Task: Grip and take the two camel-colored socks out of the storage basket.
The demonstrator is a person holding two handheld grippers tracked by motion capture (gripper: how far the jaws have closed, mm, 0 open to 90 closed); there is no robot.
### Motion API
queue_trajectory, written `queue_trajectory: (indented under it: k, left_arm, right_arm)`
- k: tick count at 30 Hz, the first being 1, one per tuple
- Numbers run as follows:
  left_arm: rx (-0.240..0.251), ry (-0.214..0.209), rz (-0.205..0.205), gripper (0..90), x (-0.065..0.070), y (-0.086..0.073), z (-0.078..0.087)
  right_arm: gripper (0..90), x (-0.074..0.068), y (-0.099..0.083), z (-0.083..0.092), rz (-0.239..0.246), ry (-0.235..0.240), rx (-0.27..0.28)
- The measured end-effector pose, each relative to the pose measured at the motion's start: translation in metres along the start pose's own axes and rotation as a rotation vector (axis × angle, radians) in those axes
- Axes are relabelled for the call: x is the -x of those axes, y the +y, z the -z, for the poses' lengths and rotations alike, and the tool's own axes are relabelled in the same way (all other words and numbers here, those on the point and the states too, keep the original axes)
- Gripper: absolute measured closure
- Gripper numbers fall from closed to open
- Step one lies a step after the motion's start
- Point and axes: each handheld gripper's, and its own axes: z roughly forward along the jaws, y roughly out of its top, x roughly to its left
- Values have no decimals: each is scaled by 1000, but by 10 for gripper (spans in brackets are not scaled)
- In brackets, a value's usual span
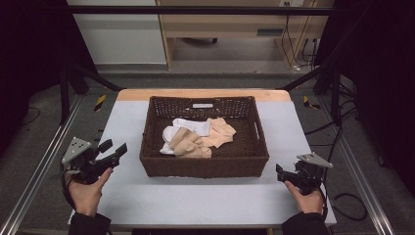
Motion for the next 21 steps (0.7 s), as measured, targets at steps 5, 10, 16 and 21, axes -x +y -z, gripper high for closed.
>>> queue_trajectory:
  k: [5,10,16,21]
  left_arm:
    - [15,-16,-14,402,9,14,-8]
    - [14,-15,-49,403,20,30,-21]
    - [2,-23,-66,403,29,39,-37]
    - [-6,-44,-70,409,34,48,-49]
  right_arm:
    - [61,1,0,0,-2,-1,5]
    - [61,1,0,0,-4,-5,5]
    - [61,1,1,0,-5,-4,6]
    - [61,1,1,0,-5,-4,6]
